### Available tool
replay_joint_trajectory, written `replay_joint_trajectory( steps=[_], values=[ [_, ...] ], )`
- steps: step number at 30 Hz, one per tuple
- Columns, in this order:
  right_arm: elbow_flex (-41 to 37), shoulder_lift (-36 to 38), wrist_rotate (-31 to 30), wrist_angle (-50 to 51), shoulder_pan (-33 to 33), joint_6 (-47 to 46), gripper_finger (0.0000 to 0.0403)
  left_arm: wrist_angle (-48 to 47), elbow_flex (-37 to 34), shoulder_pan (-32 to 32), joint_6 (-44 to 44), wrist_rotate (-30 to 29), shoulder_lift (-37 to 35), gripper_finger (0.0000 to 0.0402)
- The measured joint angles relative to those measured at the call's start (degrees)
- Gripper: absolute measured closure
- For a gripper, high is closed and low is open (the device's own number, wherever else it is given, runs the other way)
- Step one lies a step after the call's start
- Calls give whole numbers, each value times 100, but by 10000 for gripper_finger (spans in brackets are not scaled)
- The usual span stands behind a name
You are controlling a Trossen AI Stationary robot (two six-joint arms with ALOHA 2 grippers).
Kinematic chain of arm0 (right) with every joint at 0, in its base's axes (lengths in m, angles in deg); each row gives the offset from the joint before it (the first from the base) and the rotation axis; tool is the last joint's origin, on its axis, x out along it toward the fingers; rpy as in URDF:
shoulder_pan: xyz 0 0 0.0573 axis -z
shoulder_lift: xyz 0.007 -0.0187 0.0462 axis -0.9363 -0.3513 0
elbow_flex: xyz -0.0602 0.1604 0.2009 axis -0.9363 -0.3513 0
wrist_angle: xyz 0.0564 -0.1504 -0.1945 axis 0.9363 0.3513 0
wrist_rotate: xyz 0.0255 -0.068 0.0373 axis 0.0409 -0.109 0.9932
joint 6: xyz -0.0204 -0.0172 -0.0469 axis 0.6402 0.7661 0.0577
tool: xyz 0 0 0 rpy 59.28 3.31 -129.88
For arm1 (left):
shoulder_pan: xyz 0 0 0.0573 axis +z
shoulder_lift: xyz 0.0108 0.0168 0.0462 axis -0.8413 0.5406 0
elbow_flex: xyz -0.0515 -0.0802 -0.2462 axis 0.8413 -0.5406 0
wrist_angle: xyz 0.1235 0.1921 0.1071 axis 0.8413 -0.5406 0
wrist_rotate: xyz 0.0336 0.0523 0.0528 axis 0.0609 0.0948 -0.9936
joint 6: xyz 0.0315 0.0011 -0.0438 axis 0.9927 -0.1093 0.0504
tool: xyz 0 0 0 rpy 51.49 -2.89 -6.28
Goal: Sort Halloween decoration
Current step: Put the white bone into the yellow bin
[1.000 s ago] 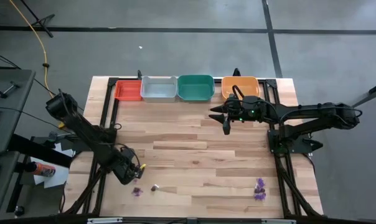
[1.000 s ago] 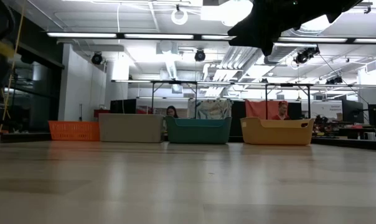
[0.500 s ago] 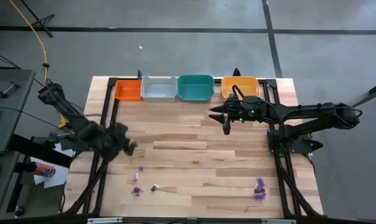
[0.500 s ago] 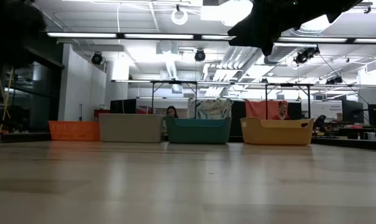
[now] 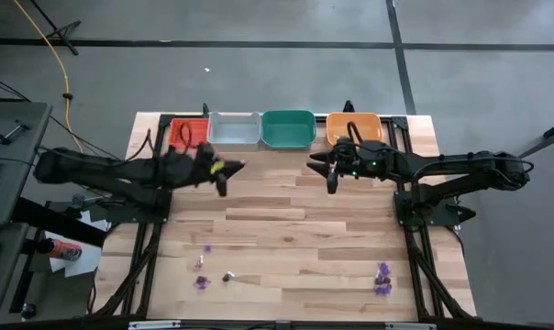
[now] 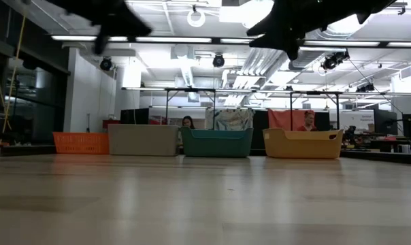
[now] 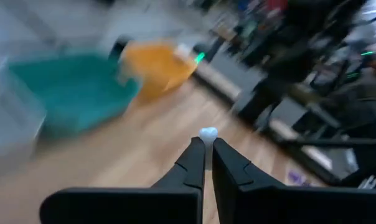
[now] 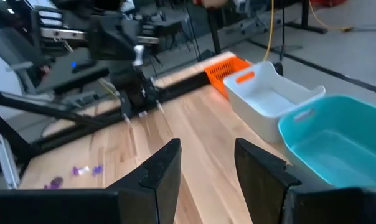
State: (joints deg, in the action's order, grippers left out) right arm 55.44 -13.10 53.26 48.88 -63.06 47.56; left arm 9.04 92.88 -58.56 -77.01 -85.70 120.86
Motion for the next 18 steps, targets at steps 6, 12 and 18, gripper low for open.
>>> replay_joint_trajectory(
  steps=[6, 12, 18],
  values=[
    [0, 0, 118, -687, 0, 2, 258, 2311, 2, 1107, 1100, 2007, 851, 401],
    [0, 0, 154, -1074, 0, 1, 258, 2719, 4, 1297, 1247, 2707, 1182, 401],
    [0, 0, 157, -1054, 0, 0, 258, 2730, 4, 1294, 1295, 2719, 1168, 401]
  ],
)
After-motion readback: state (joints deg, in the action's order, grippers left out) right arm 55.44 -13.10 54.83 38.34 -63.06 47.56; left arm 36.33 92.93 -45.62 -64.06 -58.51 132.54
